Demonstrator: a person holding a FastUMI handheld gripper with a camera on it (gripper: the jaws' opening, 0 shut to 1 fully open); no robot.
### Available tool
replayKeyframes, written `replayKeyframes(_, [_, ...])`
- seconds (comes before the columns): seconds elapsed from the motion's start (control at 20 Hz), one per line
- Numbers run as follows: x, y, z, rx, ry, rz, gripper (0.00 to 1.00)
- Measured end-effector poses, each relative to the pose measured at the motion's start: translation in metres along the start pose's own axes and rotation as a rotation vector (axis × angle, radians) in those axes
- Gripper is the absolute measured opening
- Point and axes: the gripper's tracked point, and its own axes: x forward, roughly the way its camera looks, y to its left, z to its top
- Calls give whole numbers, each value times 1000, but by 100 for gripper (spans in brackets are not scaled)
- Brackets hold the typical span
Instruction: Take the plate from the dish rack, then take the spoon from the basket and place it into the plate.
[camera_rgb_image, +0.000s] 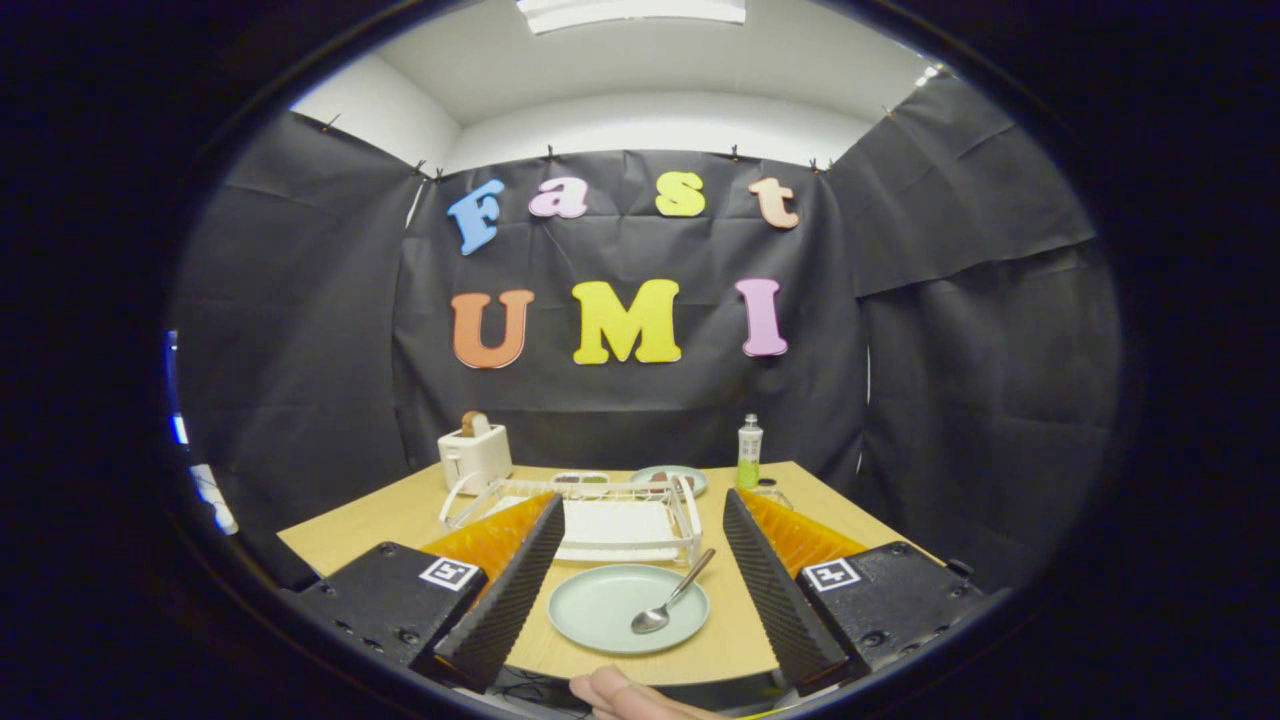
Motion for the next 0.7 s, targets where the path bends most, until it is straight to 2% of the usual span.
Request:
replayKeyframes(0.4, [5,-7,-9,-8,24,-40,100])
replayKeyframes(0.7, [10,-7,-12,1,24,-40,100])
